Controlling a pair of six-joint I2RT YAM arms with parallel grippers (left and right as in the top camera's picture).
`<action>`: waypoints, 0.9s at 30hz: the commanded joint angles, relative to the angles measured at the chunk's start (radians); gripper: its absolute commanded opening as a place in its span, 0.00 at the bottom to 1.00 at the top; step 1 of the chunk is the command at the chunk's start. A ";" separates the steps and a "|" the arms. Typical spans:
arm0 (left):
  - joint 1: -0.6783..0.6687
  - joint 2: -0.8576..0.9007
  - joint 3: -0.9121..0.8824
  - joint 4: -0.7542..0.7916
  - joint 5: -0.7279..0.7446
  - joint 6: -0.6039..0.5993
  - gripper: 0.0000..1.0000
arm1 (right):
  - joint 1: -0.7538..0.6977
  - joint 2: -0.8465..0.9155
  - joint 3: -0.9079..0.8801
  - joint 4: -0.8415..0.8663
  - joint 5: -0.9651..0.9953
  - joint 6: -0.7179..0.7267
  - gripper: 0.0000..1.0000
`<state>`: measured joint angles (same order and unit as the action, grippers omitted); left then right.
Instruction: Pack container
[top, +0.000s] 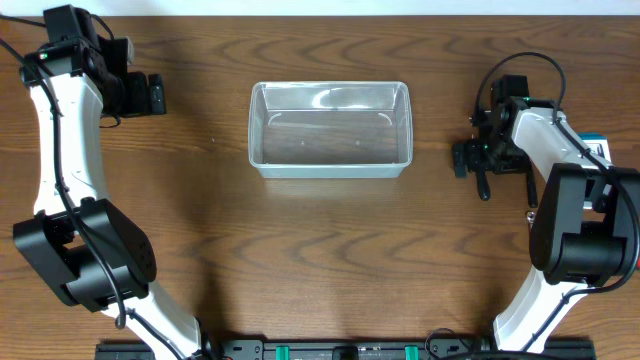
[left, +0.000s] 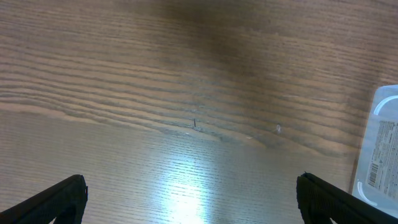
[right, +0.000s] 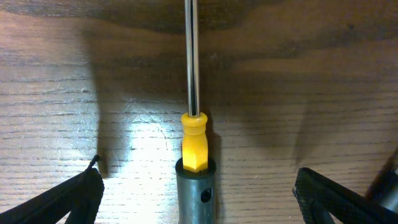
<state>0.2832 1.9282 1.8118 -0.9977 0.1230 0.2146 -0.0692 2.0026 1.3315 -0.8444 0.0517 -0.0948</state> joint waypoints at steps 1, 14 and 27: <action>0.002 0.007 -0.007 -0.003 -0.012 0.010 0.98 | -0.014 0.014 -0.016 0.000 -0.008 0.004 0.99; 0.002 0.007 -0.008 -0.003 -0.012 0.010 0.98 | -0.014 0.014 -0.020 -0.001 -0.008 0.004 0.99; 0.002 0.007 -0.007 -0.003 -0.012 0.010 0.98 | -0.014 0.014 -0.039 0.013 -0.008 0.004 0.99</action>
<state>0.2832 1.9282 1.8118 -0.9977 0.1230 0.2146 -0.0692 2.0026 1.3113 -0.8379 0.0418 -0.0948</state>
